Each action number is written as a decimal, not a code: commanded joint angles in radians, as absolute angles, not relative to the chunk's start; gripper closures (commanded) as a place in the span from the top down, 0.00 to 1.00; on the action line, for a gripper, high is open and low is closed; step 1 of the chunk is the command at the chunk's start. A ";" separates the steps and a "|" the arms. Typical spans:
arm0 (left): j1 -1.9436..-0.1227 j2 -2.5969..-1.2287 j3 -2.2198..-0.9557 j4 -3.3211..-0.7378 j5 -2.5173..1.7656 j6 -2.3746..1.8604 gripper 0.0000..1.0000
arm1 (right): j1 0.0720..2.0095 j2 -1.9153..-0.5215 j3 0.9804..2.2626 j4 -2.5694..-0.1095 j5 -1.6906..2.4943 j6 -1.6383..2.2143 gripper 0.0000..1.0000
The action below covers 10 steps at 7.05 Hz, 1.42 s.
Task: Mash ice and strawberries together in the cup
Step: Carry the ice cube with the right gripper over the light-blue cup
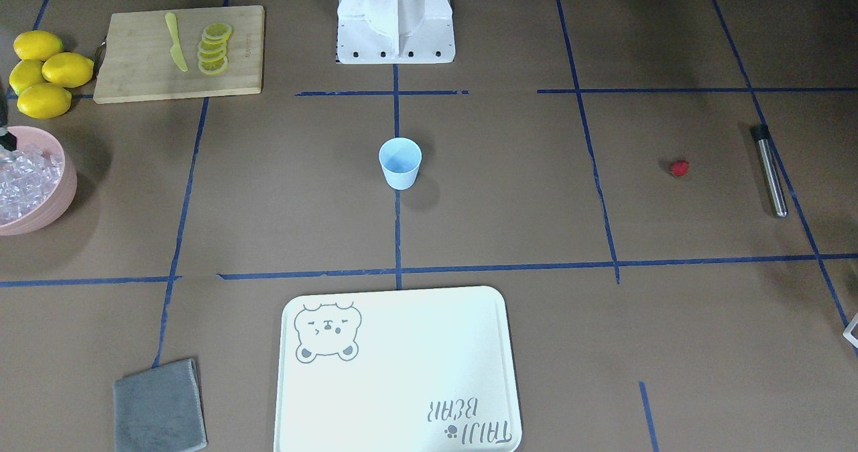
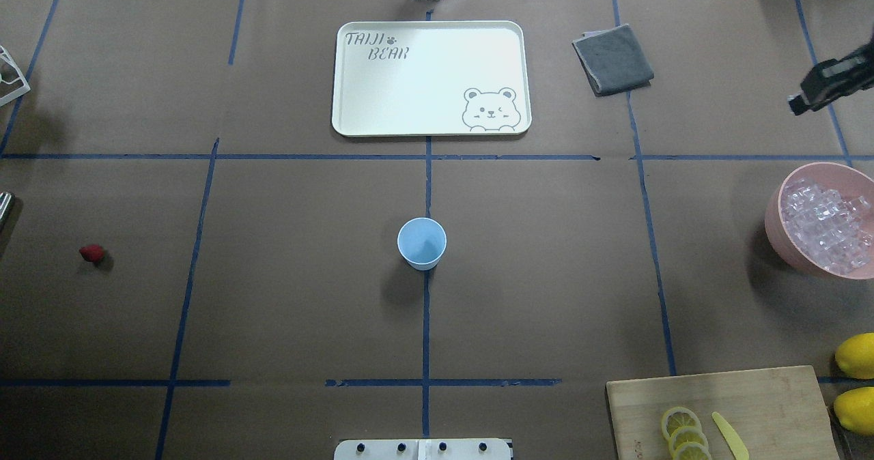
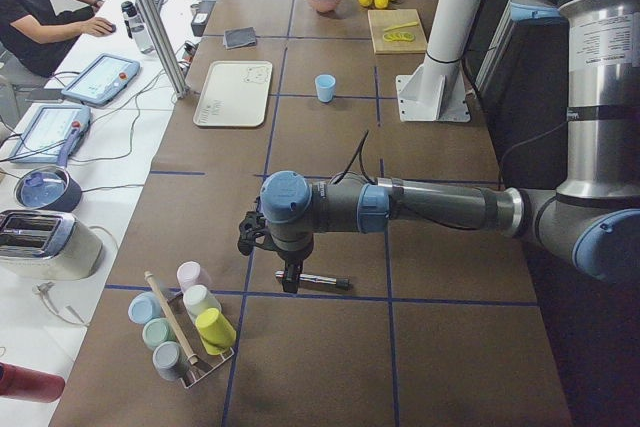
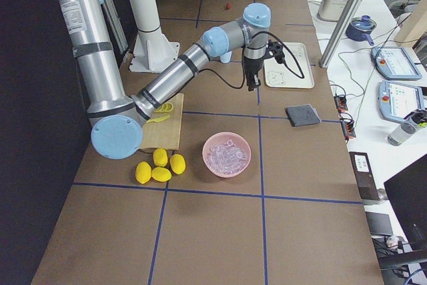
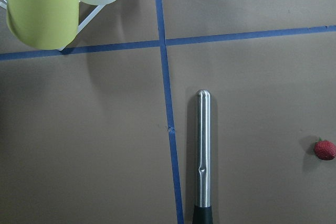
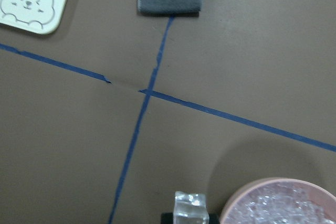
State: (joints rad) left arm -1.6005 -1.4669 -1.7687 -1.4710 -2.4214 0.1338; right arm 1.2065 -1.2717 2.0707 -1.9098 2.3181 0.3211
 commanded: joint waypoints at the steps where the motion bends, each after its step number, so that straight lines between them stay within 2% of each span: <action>1: -1.598 -1.468 -1.767 -1.473 -2.416 0.135 1.00 | 0.991 -1.084 2.071 -1.925 2.254 0.701 0.00; 3: -1.598 -1.466 -1.761 -1.474 -2.416 0.133 1.00 | 0.693 -0.917 2.042 -1.921 2.021 1.037 0.00; 5: -1.598 -1.468 -1.755 -1.474 -2.416 0.133 1.00 | 0.536 -0.827 1.972 -1.916 1.913 1.164 0.00; 7: -1.598 -1.468 -1.756 -1.474 -2.416 0.133 1.00 | 0.485 -0.734 1.838 -1.911 1.876 1.201 0.00; 10: -1.598 -1.468 -1.766 -1.474 -2.416 0.133 1.00 | 0.476 -0.678 1.656 -1.798 1.859 1.216 0.00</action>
